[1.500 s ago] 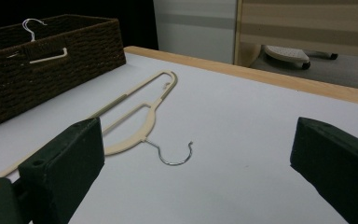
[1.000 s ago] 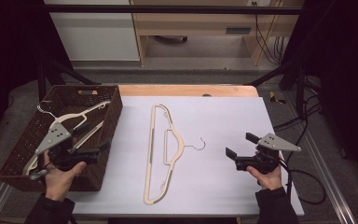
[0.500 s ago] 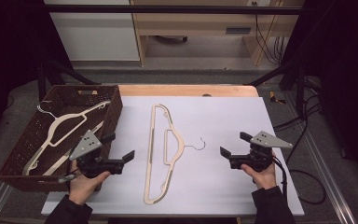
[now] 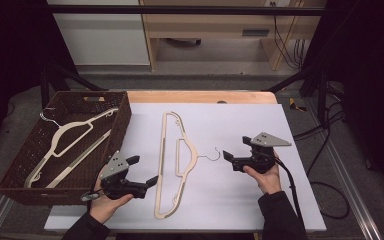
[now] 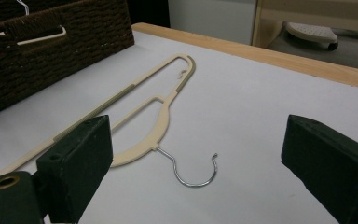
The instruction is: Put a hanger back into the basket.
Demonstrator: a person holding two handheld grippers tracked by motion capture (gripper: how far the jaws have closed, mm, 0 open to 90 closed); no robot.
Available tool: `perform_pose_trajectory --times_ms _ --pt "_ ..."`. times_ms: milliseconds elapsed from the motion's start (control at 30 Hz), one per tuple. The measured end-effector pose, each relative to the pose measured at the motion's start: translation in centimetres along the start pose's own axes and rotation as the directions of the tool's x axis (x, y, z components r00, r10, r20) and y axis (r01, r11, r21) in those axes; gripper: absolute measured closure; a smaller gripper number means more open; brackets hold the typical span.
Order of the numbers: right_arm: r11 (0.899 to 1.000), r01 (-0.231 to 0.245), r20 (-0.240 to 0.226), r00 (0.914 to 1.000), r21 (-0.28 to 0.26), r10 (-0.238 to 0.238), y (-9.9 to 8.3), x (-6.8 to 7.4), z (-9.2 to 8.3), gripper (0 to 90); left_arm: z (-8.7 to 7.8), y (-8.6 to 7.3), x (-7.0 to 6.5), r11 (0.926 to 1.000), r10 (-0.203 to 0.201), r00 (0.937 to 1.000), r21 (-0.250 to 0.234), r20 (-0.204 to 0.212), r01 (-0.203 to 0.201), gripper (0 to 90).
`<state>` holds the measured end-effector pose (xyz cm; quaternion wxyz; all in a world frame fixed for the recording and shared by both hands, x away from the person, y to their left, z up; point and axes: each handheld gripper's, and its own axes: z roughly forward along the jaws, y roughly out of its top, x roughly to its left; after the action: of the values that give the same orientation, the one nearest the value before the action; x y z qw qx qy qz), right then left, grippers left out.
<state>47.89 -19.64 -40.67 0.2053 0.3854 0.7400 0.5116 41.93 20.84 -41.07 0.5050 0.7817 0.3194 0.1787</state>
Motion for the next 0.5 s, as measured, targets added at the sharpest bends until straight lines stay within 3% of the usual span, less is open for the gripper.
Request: perform_pose_trajectory --times_ms 233,500 --pt "0.997 0.018 -0.002 0.9998 0.07 -0.017 -0.2 0.5 3.2 13.9 0.7 -0.9 0.0 0.9995 -0.008 1.0 0.03 0.002 0.008 6.4" --pt "0.984 0.053 -0.015 0.9985 0.167 -0.052 -1.3 1.0 6.4 24.8 1.6 -1.5 -0.3 0.998 -0.002 0.9997 0.063 0.022 0.001 6.4"
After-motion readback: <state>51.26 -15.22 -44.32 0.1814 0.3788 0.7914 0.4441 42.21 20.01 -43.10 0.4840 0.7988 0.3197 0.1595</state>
